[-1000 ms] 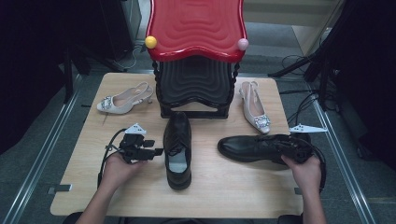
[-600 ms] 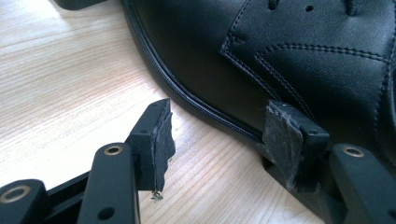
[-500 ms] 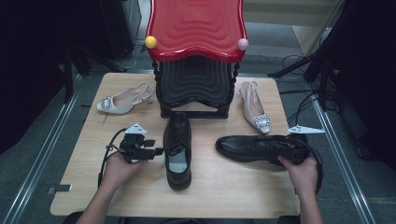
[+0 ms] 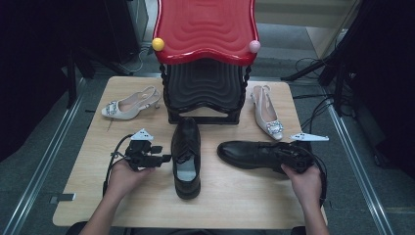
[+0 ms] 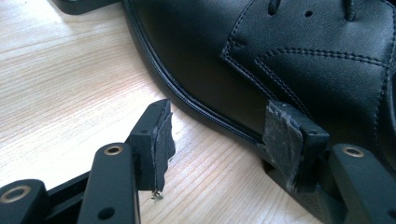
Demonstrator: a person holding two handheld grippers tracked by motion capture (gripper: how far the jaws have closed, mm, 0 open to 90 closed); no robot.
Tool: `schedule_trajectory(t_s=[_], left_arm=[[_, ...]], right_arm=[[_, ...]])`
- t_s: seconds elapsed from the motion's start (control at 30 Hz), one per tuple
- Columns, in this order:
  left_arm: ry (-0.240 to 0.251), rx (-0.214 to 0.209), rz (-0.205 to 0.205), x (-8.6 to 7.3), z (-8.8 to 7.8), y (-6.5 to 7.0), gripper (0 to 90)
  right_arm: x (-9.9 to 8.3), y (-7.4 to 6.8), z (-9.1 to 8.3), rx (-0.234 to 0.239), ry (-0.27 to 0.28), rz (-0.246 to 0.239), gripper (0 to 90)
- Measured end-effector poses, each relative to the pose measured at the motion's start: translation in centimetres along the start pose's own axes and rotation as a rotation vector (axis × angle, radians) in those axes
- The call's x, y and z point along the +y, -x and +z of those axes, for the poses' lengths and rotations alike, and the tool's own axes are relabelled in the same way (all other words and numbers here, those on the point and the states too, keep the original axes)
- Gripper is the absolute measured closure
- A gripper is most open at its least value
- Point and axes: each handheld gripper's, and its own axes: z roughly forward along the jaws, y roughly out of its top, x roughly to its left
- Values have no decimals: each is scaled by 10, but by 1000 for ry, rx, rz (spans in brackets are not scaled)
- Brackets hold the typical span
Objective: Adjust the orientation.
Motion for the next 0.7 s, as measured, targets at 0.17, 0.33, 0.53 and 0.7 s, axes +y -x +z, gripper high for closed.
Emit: schedule_trajectory(t_s=[0.17,0.33,0.53,0.7], left_arm=[[3,8,2,0,-1,-1,426],[7,11,-4,0,-3,-3,426],[9,10,2,0,-3,-2,426],[12,13,-4,0,-4,-3,426]], right_arm=[[-1,2,-1,0,-25,-10,900],[1,-2,-11,-43,-77,-102,900],[1,-7,-17,-10,-126,-164,900],[1,-12,-21,32,-176,-186,900]])
